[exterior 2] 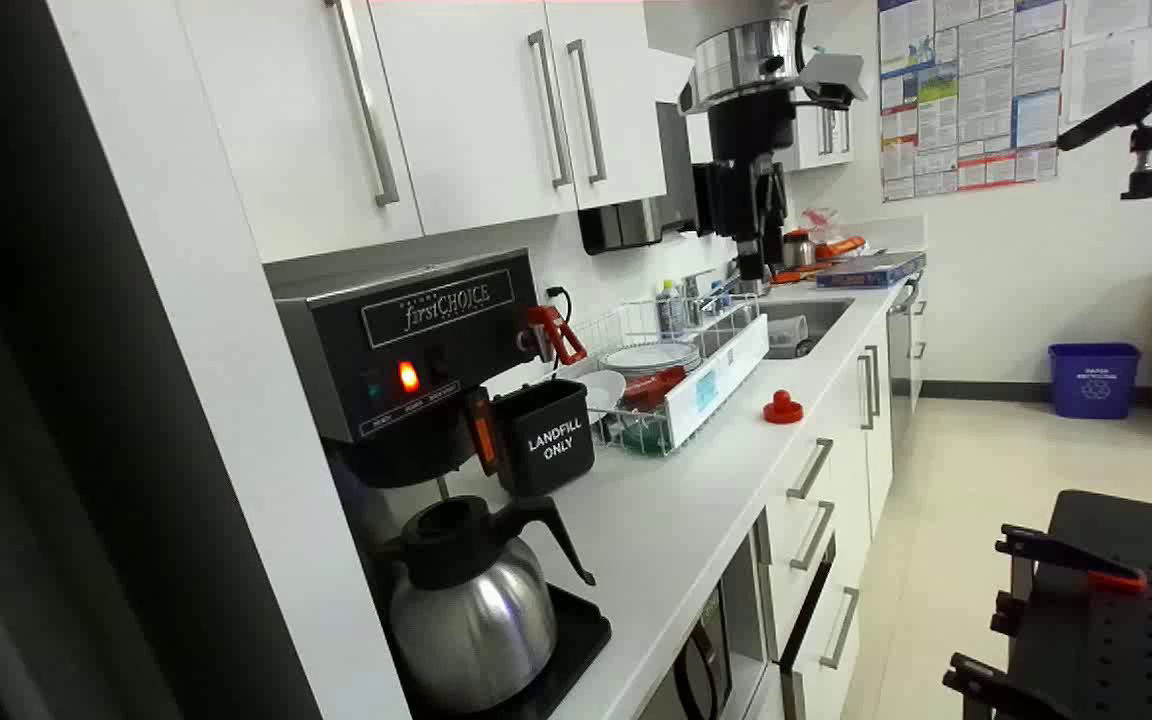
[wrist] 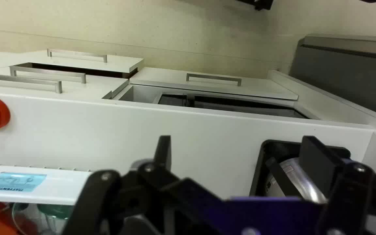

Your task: Turn off the coffee maker

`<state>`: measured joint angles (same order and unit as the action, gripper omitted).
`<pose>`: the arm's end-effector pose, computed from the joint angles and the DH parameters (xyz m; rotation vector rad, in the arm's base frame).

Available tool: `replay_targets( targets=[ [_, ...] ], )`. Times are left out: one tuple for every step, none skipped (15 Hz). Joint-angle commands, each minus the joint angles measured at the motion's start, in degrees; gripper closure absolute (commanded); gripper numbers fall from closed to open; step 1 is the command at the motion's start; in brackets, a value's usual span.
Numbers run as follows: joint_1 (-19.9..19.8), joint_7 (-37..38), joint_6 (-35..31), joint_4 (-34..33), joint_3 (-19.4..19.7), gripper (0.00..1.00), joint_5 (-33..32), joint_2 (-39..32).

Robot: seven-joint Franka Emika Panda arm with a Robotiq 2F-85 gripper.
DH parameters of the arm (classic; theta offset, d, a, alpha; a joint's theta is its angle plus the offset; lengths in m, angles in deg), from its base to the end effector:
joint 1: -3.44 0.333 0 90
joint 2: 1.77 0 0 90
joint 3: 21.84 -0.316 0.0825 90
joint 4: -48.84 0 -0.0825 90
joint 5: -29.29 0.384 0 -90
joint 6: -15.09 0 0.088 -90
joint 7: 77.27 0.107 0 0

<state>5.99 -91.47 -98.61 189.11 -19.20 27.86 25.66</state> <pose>0.4032 -0.0031 0.4726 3.1113 0.4086 0.0225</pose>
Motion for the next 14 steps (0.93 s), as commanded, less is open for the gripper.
replay_targets(
  targets=[
    [0.0, 0.0, 0.1, -0.1, 0.0, 0.0, 0.0, 0.0],
    [0.0, 0.0, 0.1, -0.1, 0.0, 0.0, 0.0, 0.0],
    [0.0, 0.0, 0.1, -0.1, 0.0, 0.0, 0.0, 0.0],
    [0.0, 0.0, 0.1, -0.1, 0.0, 0.0, 0.0, 0.0],
    [0.0, 0.0, 0.1, -0.1, 0.0, 0.0, 0.0, 0.0],
    [0.0, 0.0, 0.1, -0.1, 0.0, 0.0, 0.0, 0.0],
    [0.0, 0.0, 0.1, -0.1, 0.0, 0.0, 0.0, 0.0],
    [0.0, 0.0, 0.1, -0.1, 0.0, 0.0, 0.0, 0.0],
    [0.0, 0.0, 0.1, -0.1, 0.0, 0.0, 0.0, 0.0],
    [0.0, 0.0, 0.1, -0.1, 0.0, 0.0, 0.0, 0.0],
    [0.0, 0.0, 0.1, -0.1, 0.0, 0.0, 0.0, 0.0],
    [0.8, 0.0, -0.1, 0.3, -1.0, 0.0, 0.1, 0.5],
    [1.6, 0.3, 0.0, 0.6, -1.8, 0.0, 0.5, 1.1],
    [2.5, 2.0, 0.4, 0.7, -3.4, 0.0, 1.1, 1.9]
  ],
)
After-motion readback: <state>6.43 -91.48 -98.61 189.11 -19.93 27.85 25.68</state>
